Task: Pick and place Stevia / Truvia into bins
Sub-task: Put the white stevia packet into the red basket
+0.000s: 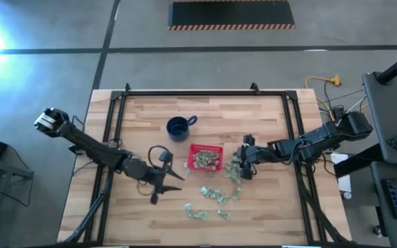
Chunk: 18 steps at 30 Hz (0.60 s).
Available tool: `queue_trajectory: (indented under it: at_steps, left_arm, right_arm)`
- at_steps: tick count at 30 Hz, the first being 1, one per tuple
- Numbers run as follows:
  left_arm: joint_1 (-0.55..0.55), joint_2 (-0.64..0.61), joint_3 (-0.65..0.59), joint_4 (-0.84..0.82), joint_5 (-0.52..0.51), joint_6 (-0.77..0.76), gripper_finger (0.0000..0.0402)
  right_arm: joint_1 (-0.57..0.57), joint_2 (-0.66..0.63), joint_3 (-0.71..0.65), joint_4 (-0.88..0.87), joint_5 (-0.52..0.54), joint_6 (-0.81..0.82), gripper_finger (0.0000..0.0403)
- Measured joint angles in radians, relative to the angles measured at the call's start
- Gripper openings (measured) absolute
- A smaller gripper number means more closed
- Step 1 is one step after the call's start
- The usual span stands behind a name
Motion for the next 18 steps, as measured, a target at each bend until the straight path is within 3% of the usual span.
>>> queue_trajectory:
  at_steps: [6,18]
  left_arm:
    - [-0.049,-0.033,0.001,-0.001,-0.016,0.025,0.0142]
    - [-0.058,-0.036,0.0,-0.002,-0.032,0.026,0.0142]
  right_arm:
    - [-0.004,0.08,0.0,0.017,-0.003,-0.023,0.0156]
    - [-0.043,0.117,0.0,0.046,-0.001,-0.028,0.012]
